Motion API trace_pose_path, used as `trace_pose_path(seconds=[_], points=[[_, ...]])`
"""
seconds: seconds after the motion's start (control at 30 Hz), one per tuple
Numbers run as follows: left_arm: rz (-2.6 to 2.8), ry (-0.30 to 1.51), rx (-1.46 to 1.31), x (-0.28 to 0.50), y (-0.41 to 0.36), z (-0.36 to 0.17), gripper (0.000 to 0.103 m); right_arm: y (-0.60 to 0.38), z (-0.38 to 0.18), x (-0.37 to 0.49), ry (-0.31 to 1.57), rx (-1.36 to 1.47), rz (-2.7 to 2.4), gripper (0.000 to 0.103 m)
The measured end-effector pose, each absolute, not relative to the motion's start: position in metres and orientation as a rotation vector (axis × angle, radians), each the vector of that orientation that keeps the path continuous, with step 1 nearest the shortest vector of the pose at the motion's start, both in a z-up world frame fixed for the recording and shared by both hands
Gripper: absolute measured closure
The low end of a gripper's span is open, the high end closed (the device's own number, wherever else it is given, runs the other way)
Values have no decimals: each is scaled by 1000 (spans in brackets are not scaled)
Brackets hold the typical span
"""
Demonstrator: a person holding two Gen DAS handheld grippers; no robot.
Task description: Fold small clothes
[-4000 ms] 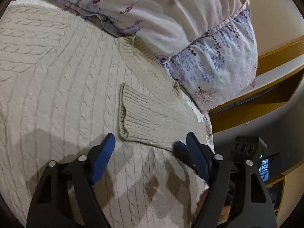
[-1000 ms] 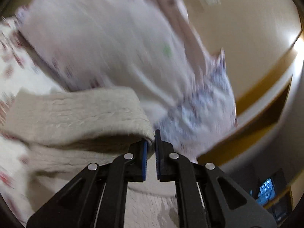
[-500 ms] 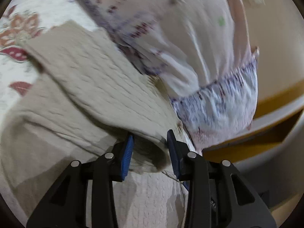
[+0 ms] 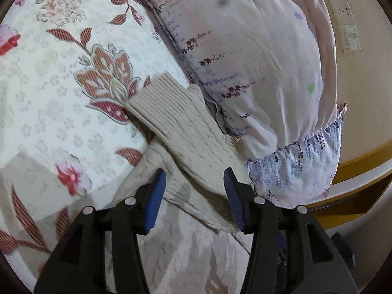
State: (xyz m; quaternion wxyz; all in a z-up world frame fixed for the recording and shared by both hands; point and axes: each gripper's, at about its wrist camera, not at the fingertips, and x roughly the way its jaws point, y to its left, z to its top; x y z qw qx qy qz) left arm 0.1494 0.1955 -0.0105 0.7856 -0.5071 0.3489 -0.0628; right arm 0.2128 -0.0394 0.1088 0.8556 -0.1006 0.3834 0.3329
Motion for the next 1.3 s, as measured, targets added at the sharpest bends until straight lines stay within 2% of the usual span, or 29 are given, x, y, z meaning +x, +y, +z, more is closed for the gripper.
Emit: trace_pose_path(seconds=[0.17, 0.23, 0.27, 0.4, 0.57, 0.7, 0.73, 0.8, 0.9, 1.03, 1.17, 1.3], points=[[-135, 770, -1051, 152, 194, -11, 54, 8, 85, 220, 806, -411, 699, 54], [-136, 772, -1049, 153, 194, -11, 54, 17, 72, 226, 826, -461, 657, 70], [-137, 772, -1051, 153, 195, -12, 54, 16, 65, 233, 855, -451, 630, 91], [-139, 773, -1031, 154, 193, -12, 57, -24, 71, 245, 861, -255, 567, 95], [-137, 772, -1008, 155, 192, -12, 58, -119, 87, 245, 871, 149, 414, 95], [-145, 773, -989, 155, 190, -11, 58, -178, 63, 233, 1021, 308, 330, 94], [-147, 774, -986, 155, 189, -11, 58, -184, 58, 228, 1055, 303, 327, 91], [-152, 776, -986, 155, 190, -12, 58, -184, 60, 220, 1047, 255, 311, 70], [-158, 776, -992, 155, 191, -12, 58, -175, 87, 208, 911, 118, 314, 57], [-156, 778, -976, 156, 190, -11, 58, -132, 108, 206, 822, -46, 494, 56], [-156, 783, -966, 157, 189, -11, 58, -69, 87, 212, 842, -269, 620, 56], [-155, 789, -956, 159, 187, -11, 58, -41, 59, 226, 899, -336, 615, 58]])
